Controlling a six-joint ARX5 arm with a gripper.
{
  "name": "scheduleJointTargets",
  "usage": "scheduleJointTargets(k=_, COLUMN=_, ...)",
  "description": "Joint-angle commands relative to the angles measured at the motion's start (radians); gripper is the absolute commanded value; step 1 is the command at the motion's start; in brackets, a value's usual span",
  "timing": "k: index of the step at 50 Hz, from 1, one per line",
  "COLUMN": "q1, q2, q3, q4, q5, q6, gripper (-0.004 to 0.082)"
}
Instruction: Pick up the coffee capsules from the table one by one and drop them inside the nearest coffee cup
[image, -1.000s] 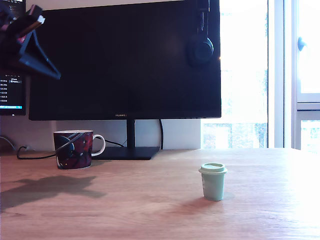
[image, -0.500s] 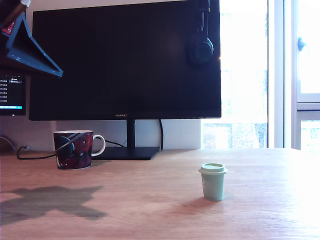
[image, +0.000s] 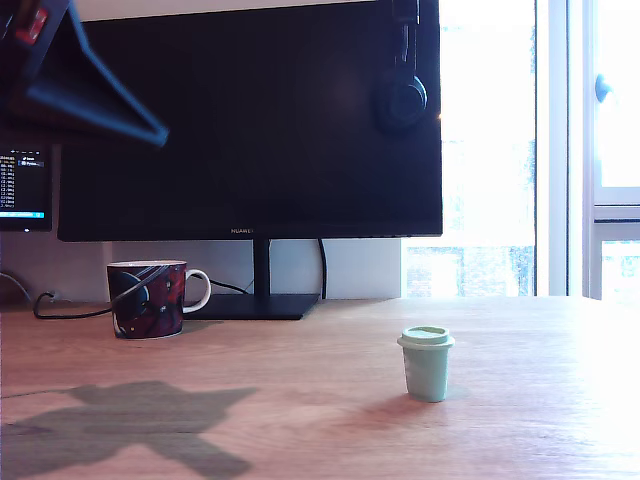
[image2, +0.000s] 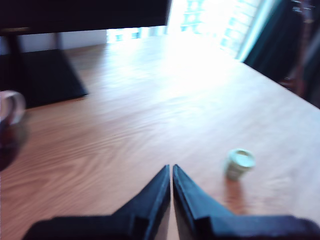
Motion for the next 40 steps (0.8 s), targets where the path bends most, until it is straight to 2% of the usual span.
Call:
scheduleJointTargets(k=1, q1=-0.026, q2=-0.016, q3=-0.058, q4=0.026, q5=0.013, q6=0.009, gripper=-0.0019)
scheduleJointTargets(k=20, q1=-0.169, q2=-0.047, q3=-0.163, q4=0.12, q5=0.013, q6=0.013, gripper=-0.0019)
scheduleJointTargets(k=25, q1=-0.203, q2=-0.046, q3=-0.193, q4=0.167, q5=-0.008, q6=0.015, gripper=-0.0019)
scheduleJointTargets(k=33, q1=-0.237, q2=-0.045, q3=-0.235, q4=0.219, q5=-0.071, q6=0.019, gripper=-0.0019)
scheduleJointTargets(k=40, q1=-0.239, q2=-0.045, q3=-0.246, q4=0.238, q5=-0.082, q6=0.034, gripper=-0.0019)
